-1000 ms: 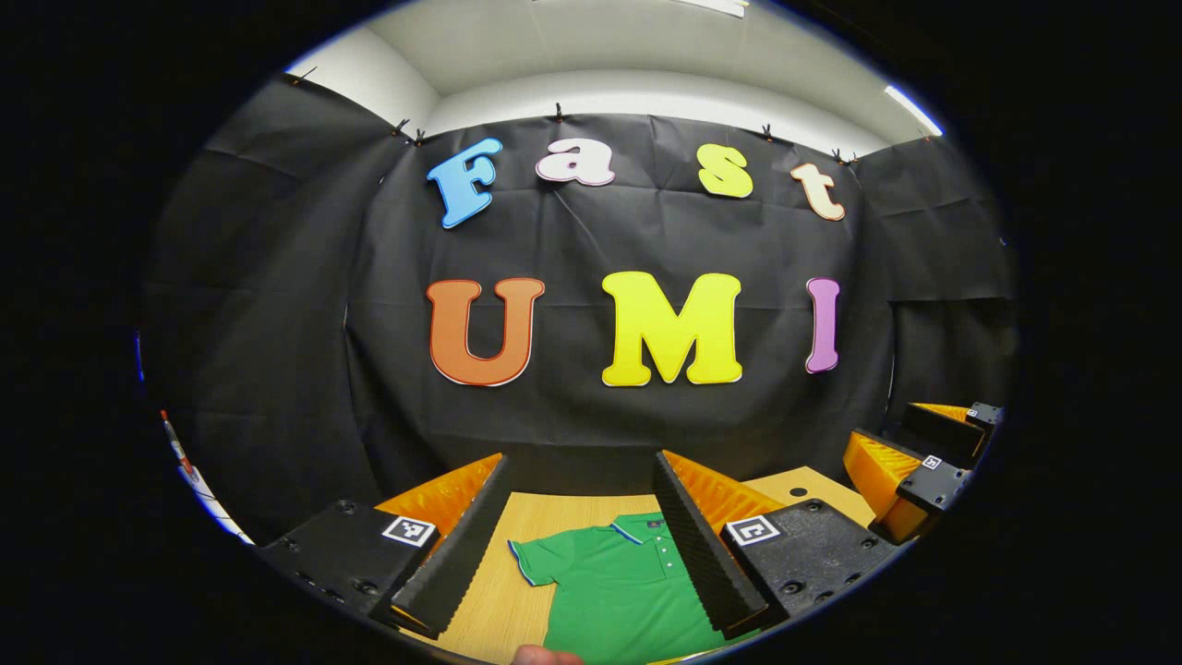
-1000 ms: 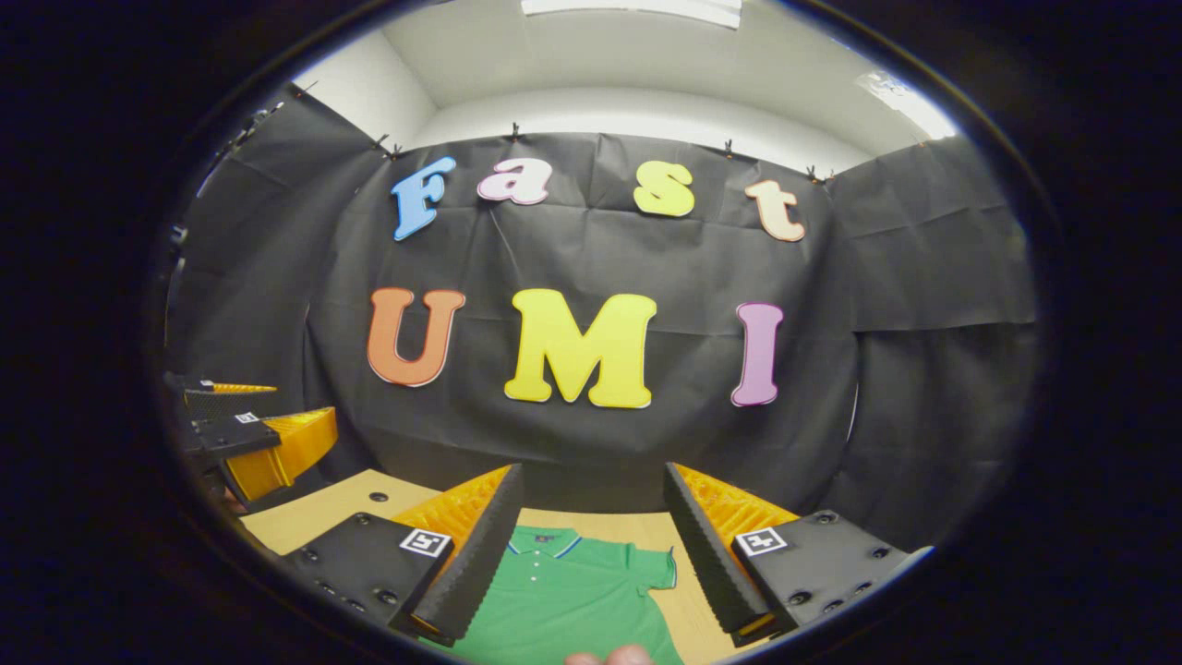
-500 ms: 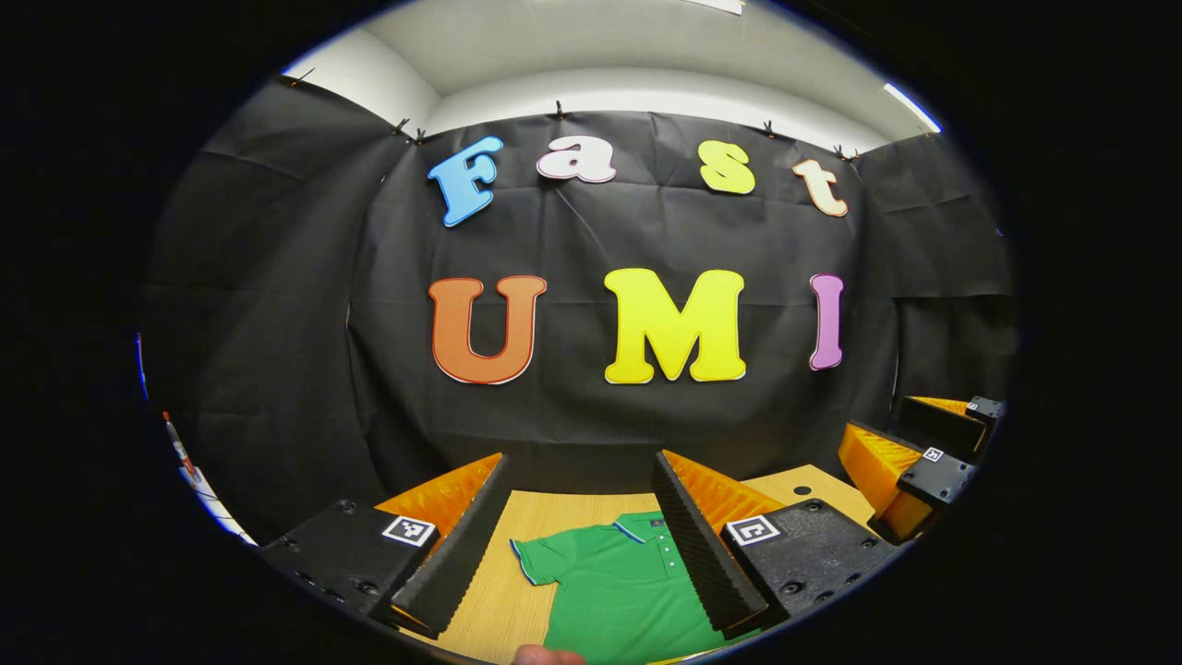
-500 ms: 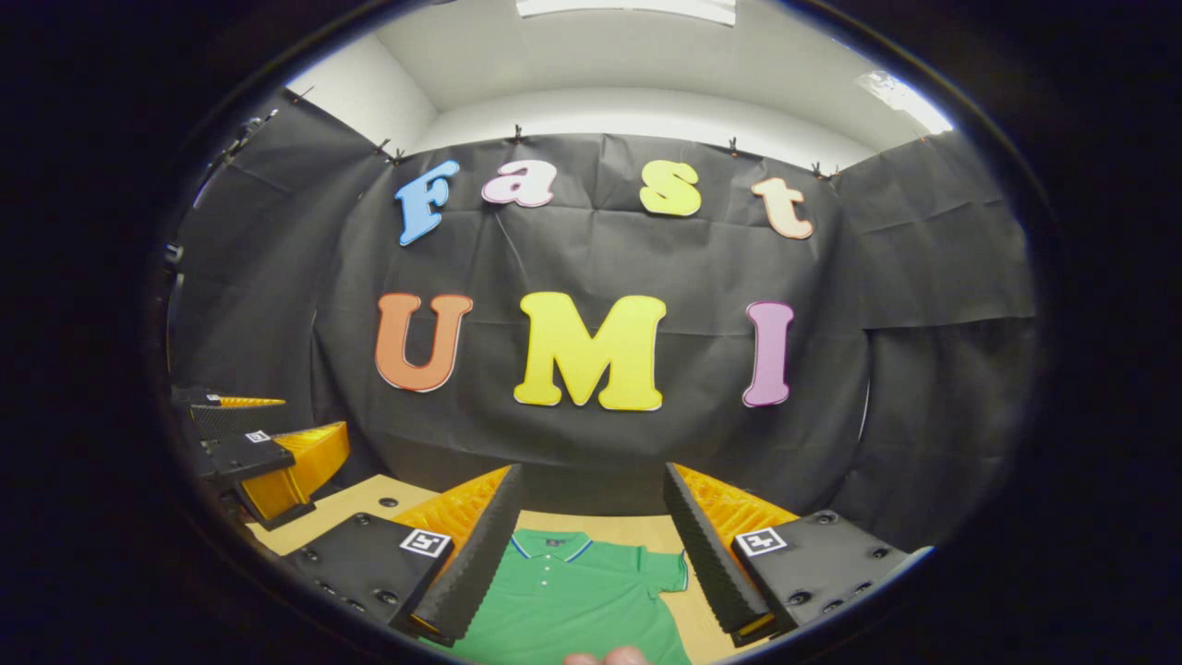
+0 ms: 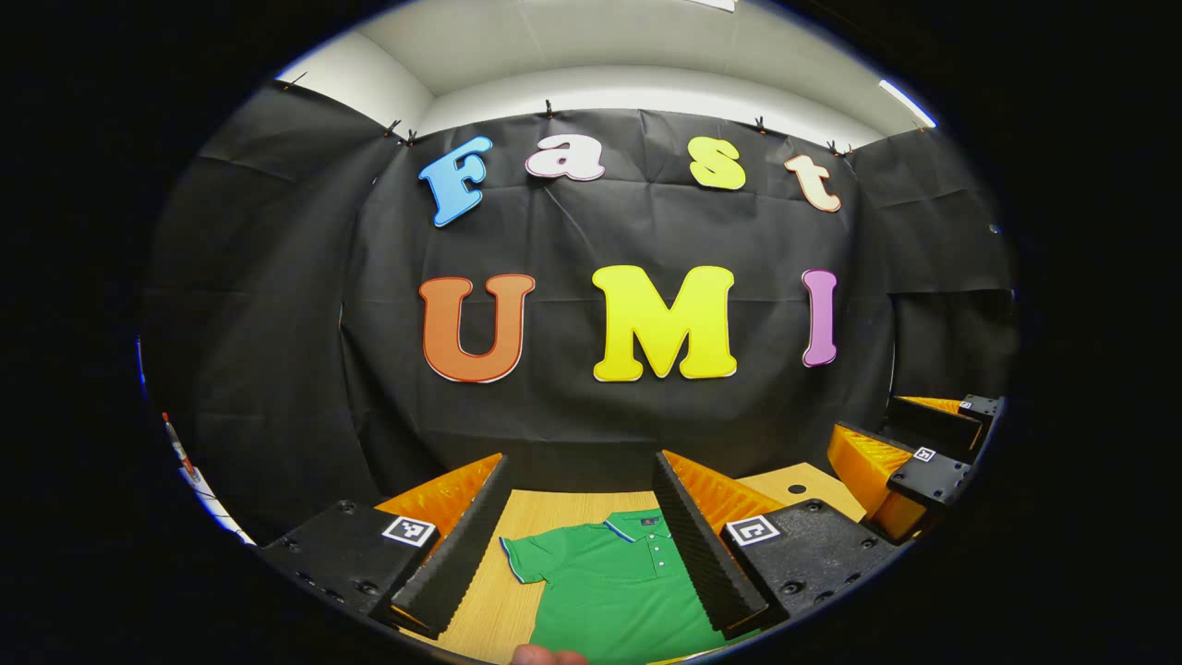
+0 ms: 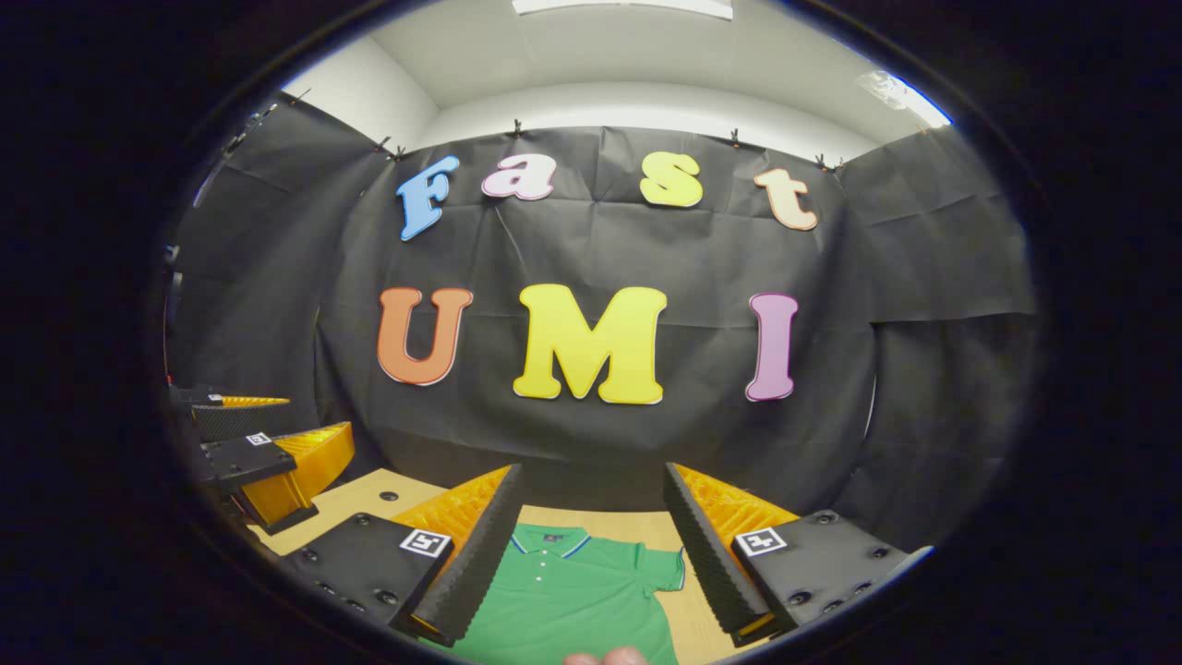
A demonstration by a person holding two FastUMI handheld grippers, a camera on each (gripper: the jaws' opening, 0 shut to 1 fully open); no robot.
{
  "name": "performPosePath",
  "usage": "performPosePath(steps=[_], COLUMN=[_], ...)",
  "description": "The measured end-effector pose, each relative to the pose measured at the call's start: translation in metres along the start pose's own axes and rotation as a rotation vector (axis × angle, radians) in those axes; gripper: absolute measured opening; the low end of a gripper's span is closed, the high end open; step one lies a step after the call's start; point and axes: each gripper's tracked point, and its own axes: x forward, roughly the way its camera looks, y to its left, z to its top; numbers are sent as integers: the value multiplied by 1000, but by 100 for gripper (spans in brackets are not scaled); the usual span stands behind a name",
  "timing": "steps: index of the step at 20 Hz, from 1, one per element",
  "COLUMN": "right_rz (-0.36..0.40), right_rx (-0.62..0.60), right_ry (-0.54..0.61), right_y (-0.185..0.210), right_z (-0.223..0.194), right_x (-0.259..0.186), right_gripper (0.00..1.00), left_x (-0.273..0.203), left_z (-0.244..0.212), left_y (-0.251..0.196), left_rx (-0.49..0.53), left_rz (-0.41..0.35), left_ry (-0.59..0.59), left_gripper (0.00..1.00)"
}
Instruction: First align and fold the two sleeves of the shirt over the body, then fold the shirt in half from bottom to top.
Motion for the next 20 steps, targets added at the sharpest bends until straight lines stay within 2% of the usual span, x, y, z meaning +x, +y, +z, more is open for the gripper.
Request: performPosePath(steps=[5,11,13,16,20], right_rz=[11,7,10,39,12], right_rx=[-23,-10,-7,20,82], right_ry=[12,87,117,222,359], right_y=[-12,-31,-39,-53,-88], right_z=[-8,-37,-48,-82,-129], right_x=[5,13,17,29,58], right_gripper=[96,94,96,94,96], left_x=[2,7,9,11,13], left_z=[-12,-34,-37,-37,-40], left_y=[-6,-23,-28,-30,-24], left_rx=[-14,-24,-31,-36,-24], left_rz=[15,-6,-16,-21,-3], left_ry=[19,60,60,61,80], left_gripper=[98,99,98,99,98])
